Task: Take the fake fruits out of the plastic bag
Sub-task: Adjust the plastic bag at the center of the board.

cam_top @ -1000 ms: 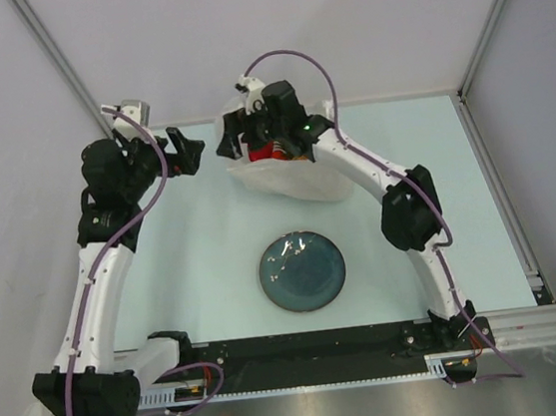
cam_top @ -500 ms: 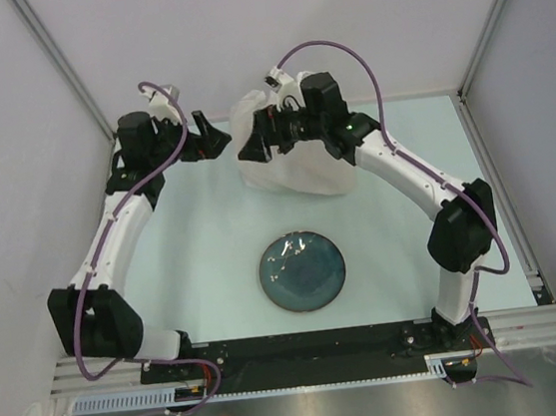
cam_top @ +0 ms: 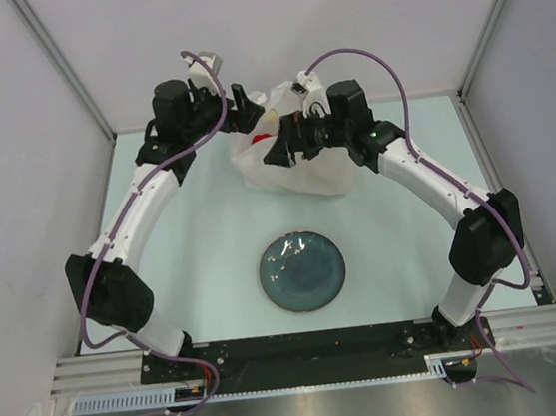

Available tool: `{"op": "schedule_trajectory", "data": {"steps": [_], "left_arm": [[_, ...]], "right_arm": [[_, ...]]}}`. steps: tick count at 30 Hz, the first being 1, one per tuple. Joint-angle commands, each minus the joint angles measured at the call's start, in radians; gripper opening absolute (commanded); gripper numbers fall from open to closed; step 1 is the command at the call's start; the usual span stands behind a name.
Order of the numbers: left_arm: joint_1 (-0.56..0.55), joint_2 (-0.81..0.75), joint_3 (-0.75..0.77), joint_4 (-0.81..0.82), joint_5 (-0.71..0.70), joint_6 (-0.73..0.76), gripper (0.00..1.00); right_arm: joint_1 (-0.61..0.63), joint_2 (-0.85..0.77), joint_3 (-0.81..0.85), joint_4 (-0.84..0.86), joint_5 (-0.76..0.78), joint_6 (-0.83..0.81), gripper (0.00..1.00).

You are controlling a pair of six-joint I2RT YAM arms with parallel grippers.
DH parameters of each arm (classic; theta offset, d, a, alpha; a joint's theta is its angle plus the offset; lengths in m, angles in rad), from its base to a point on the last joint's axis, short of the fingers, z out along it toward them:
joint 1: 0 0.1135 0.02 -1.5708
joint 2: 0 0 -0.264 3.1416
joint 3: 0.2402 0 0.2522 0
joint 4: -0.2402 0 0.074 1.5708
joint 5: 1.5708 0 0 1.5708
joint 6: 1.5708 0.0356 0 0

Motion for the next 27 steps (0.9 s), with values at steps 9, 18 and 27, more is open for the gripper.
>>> {"op": "schedule_trajectory", "data": {"steps": [9,18,27], "left_arm": [[-0.025,0.042,0.071,-0.068,-0.328,0.083,0.0],[-0.026,-0.033,-0.007,-0.05,-0.323,0.043,0.0],[-0.026,-0.122,-0.177,-0.026,-0.234,-0.024,0.0]], "right_arm": [[0.001,0.004,0.108,0.078,0.157,-0.007,0.86],[0.036,0.167,0.249,0.012,0.46,-0.161,0.6],[0.05,-0.097,-0.34,0.003,0.532,-0.359,0.54]]}}
